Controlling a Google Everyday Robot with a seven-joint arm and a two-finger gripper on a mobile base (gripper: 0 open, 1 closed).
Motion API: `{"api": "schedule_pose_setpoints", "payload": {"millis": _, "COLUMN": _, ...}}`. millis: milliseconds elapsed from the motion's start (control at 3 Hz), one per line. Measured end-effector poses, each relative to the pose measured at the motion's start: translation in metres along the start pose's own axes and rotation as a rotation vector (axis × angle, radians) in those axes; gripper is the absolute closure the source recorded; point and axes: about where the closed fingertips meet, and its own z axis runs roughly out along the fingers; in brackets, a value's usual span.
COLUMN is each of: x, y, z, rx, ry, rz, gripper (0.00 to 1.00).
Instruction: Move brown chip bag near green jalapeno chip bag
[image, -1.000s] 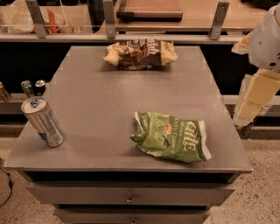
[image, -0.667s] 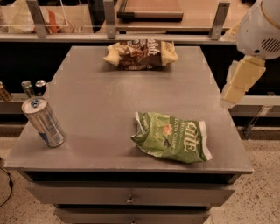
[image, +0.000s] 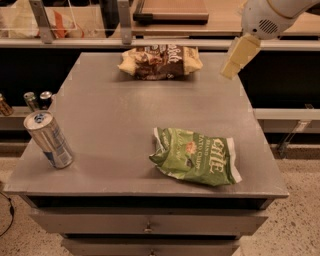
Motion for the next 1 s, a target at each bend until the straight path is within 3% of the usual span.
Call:
{"api": "schedule_pose_setpoints", "payload": {"millis": 667, "x": -0.006, "y": -0.003, "z": 0.012, "rx": 0.02, "ry": -0.017, "rz": 0.009, "gripper": 0.0}}
{"api": "schedule_pose_setpoints", "payload": {"millis": 1000, "x": -0.023, "y": -0.022, "z": 0.051, "rx": 0.066, "ry": -0.039, "rz": 0.011, "gripper": 0.0}}
